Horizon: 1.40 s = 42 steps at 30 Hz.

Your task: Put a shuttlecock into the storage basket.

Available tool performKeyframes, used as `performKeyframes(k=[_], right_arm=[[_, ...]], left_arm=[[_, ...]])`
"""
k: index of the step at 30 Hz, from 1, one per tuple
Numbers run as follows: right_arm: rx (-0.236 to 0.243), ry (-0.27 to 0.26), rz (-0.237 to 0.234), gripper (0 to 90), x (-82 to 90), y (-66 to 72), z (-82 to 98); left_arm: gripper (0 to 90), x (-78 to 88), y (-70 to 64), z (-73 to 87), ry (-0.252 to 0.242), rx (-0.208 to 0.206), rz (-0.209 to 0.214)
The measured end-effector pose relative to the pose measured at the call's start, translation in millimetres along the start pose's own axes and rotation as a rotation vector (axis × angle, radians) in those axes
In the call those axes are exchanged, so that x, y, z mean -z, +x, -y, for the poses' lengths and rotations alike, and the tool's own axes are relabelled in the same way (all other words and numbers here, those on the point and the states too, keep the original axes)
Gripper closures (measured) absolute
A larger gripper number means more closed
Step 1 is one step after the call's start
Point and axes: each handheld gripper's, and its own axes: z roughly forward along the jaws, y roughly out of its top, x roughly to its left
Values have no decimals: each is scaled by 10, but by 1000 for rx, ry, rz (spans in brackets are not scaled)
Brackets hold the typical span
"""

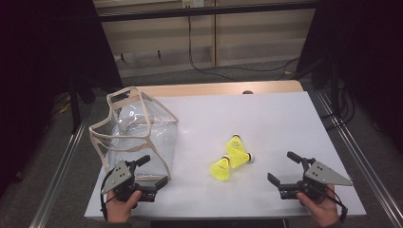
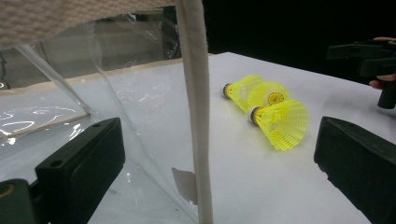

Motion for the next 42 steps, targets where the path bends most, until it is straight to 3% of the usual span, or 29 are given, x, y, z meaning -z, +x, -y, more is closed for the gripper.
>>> performKeyframes(k=[15,26,42], right_arm=[[6,-3,-8,0,-7,5,-2],[8,-4,-11,0,-11,6,-3],[8,-7,-10,0,-8,8,-4]], left_arm=[[19,-54,-74,-11,-7,8,56],[19,-131,-144,-9,18,6,104],[28,-95,-159,-15,12,13,114]])
